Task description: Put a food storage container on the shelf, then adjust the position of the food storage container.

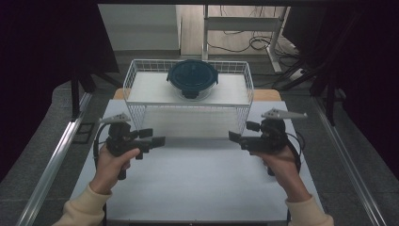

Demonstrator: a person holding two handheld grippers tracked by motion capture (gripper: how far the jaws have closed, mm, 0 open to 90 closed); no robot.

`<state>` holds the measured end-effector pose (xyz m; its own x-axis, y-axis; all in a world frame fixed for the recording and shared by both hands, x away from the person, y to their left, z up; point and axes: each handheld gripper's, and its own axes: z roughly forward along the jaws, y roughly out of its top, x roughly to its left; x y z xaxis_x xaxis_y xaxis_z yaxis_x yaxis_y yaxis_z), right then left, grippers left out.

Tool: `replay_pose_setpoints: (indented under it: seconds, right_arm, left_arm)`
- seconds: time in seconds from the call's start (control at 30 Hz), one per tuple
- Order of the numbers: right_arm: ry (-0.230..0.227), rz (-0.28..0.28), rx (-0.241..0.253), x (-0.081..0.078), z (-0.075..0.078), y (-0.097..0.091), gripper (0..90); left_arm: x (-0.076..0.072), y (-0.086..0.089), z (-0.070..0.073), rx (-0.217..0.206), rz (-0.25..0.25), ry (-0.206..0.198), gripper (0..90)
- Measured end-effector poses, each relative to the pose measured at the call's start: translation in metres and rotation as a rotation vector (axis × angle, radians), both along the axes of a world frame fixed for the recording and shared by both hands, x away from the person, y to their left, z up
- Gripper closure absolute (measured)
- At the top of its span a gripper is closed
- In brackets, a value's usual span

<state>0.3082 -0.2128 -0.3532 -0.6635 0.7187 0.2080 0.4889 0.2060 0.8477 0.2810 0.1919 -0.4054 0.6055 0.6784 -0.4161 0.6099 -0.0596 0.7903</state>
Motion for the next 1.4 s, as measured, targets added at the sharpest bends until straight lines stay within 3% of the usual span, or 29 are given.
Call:
replay_pose_setpoints:
  seconds: [0.13, 0.23, 0.3, 0.4, 0.5, 0.7, 1.0, 1.17, 1.4]
  right_arm:
    - [0.023, 0.000, 0.000, -0.019, -0.026, -0.009, 18.1]
    - [0.034, -0.003, -0.016, -0.030, -0.044, -0.013, 19.0]
    - [0.011, -0.039, -0.048, -0.037, -0.055, -0.014, 20.2]
    - [0.023, -0.032, -0.078, -0.046, -0.067, -0.011, 20.6]
    - [0.042, -0.011, -0.098, -0.054, -0.081, -0.007, 21.1]
    - [0.055, -0.012, -0.124, -0.050, -0.090, -0.007, 21.3]
    - [0.077, 0.002, -0.128, -0.047, -0.096, -0.008, 24.5]
    - [0.075, 0.008, -0.127, -0.046, -0.094, -0.006, 24.5]
    - [0.104, 0.005, -0.123, -0.044, -0.098, -0.008, 26.4]
  left_arm:
    - [-0.014, -0.006, -0.026, 0.068, -0.004, 0.010, 23.7]
    - [-0.020, -0.007, -0.043, 0.069, -0.004, 0.034, 24.6]
    - [-0.025, -0.006, -0.051, 0.080, 0.013, 0.039, 24.7]
    - [-0.032, -0.004, -0.061, 0.122, 0.032, 0.041, 24.8]
    - [-0.036, -0.003, -0.067, 0.130, 0.033, 0.054, 25.0]
    - [-0.039, -0.009, -0.070, 0.176, 0.027, 0.041, 24.9]
    - [-0.038, -0.003, -0.073, 0.162, 0.041, 0.055, 24.9]
    - [-0.039, -0.004, -0.071, 0.175, 0.045, 0.038, 24.5]
    - [-0.035, -0.005, -0.076, 0.179, 0.039, 0.062, 24.4]
